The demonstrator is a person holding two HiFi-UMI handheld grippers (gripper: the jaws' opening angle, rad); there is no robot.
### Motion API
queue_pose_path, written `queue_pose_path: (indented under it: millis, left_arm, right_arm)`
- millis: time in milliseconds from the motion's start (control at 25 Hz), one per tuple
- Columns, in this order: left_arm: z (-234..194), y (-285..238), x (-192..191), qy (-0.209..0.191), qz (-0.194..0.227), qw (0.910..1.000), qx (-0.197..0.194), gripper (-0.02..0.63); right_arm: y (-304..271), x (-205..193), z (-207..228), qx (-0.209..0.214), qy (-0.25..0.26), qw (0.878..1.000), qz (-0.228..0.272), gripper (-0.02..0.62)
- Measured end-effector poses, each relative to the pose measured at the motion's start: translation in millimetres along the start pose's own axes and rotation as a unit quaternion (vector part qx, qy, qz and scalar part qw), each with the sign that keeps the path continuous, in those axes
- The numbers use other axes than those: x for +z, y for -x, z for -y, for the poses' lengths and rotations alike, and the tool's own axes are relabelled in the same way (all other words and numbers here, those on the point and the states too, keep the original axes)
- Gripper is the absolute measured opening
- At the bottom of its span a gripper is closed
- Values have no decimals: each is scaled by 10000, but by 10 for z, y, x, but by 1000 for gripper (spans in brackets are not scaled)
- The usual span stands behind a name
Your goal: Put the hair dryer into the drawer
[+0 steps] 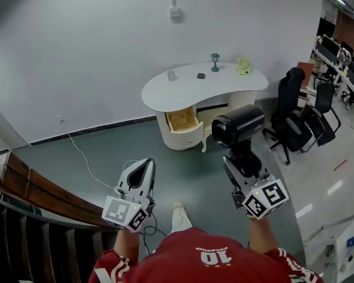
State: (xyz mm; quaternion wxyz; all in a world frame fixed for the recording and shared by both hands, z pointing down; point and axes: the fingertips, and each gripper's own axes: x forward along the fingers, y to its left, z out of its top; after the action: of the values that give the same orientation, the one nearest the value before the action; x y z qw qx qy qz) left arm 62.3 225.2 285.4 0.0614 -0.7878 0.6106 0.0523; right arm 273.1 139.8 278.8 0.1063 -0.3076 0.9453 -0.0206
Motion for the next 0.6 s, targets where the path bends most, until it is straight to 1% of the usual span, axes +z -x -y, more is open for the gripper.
queue_pose_path:
  millis: [200, 400, 600]
  left_arm:
    - [-407, -462, -26, 38, 3, 10000, -10, 3]
    - [-904, -951, -138, 73, 18, 10000, 3, 3]
    - [-1272, -1279, -214, 90, -41, 9999, -17, 3]
  right_arm:
    - [-530, 64, 240, 91, -270, 9996, 79, 284]
    - [-1129, -25, 524, 110, -189, 9997, -57, 284]
    - [-1625, -99, 646, 182, -154, 9995, -197, 284]
